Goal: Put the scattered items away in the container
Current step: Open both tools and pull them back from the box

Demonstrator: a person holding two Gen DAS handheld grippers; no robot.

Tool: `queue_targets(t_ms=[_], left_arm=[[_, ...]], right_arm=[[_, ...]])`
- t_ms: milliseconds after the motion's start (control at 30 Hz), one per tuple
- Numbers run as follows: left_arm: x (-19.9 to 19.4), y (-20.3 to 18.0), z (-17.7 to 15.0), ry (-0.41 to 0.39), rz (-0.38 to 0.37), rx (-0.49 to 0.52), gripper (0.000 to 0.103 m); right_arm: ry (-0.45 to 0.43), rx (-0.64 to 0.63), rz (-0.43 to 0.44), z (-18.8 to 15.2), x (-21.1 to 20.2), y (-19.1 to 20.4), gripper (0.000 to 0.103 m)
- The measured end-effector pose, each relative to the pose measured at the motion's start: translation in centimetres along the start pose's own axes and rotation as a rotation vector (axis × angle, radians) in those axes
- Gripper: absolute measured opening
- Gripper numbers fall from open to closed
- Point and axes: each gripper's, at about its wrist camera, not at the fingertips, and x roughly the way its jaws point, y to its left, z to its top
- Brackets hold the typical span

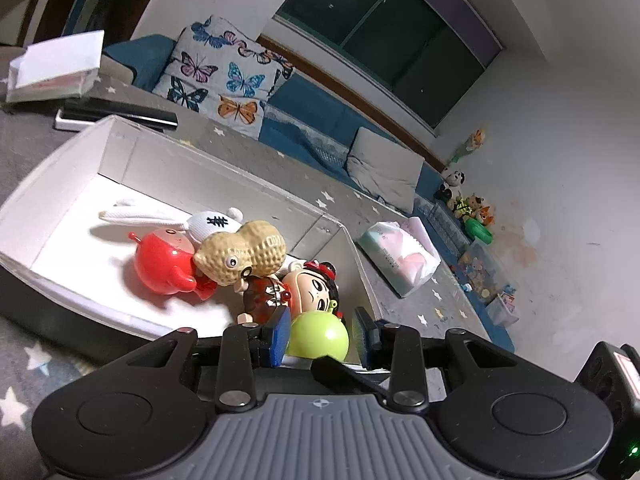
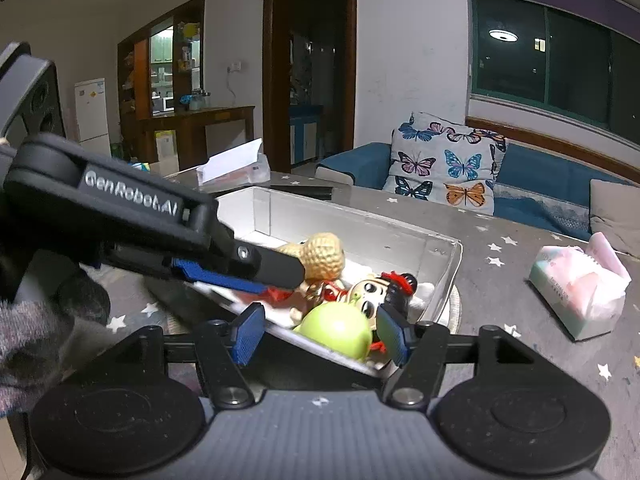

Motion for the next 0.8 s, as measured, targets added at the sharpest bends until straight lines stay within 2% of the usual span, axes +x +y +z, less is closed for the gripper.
queue_targets(t_ms=[133, 233, 800], left_arm=[[-1.3, -0.2, -0.5, -0.017, 0.024, 0.016, 0.036], [-2.1, -0.4, -0.8, -0.025, 0.059, 0.038, 0.036], [-5.0, 0.4, -4.4, -0.042, 0.229, 0.098, 0.036]], right_arm=[[-0.006, 0.014, 0.007, -0.3, -0.8, 0.4, 0.066], [-0.017, 0.017, 0.003, -0.6, -1.5, 0.7, 0.075], [-0.019, 0.068, 0.005, -2.6, -3.8, 2.7, 0.093]])
